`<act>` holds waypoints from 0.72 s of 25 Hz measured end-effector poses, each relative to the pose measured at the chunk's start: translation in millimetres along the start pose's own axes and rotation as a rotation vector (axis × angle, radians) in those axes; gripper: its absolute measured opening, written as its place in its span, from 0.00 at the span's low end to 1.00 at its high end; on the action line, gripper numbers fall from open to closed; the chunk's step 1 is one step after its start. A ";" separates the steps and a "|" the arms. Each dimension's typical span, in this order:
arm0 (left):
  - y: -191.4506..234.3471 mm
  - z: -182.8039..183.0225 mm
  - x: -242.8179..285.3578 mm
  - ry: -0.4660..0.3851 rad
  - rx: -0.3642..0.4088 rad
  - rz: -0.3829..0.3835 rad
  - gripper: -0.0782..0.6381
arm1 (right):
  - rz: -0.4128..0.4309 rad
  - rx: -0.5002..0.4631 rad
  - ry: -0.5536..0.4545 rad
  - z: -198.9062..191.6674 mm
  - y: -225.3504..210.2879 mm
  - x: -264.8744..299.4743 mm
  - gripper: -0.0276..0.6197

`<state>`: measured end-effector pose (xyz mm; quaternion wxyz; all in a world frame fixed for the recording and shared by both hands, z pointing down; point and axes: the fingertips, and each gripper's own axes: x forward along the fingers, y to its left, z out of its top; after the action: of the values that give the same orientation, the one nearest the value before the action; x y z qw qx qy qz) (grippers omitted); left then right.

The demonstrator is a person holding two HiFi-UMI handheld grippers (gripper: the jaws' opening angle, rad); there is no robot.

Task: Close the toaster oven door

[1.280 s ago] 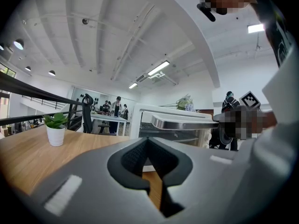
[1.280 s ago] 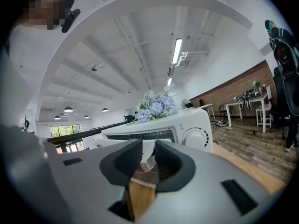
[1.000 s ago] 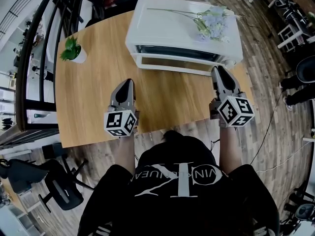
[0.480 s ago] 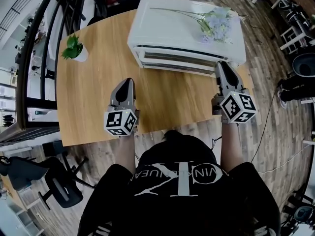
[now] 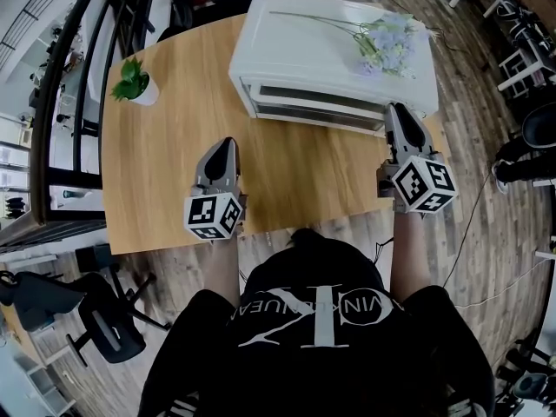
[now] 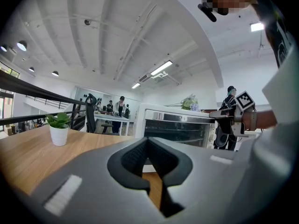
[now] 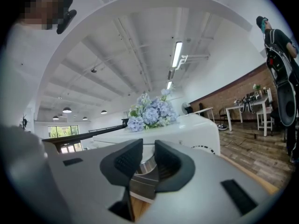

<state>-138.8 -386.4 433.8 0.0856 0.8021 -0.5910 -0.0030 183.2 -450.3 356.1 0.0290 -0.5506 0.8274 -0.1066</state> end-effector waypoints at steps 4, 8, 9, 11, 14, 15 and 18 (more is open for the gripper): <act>0.0 -1.1 -1.3 0.001 -0.001 0.000 0.12 | 0.002 -0.003 -0.004 0.3 -0.2 0.8 0.17; 0.8 0.2 -3.2 0.000 0.001 0.003 0.12 | -0.001 -0.003 -0.005 1.8 -0.7 2.0 0.17; 0.6 0.7 -3.6 0.000 0.001 0.002 0.12 | -0.002 0.000 -0.005 2.0 -1.0 1.9 0.17; 0.2 1.5 -4.7 -0.001 0.001 0.001 0.12 | -0.001 0.008 -0.009 2.3 -1.6 1.6 0.17; 0.6 3.2 -7.3 -0.003 0.003 0.002 0.12 | 0.009 0.030 -0.026 3.0 -2.2 0.6 0.17; 0.9 4.3 -8.0 -0.005 0.002 0.001 0.12 | 0.015 0.037 -0.035 3.3 -2.0 -0.1 0.17; 1.2 8.9 -10.1 -0.016 0.001 -0.002 0.12 | 0.036 0.041 -0.069 6.0 1.8 -4.1 0.17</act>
<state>-143.9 -378.3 424.3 0.0805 0.8026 -0.5909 -0.0095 184.2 -446.7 349.6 0.0709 -0.5382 0.8334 -0.1039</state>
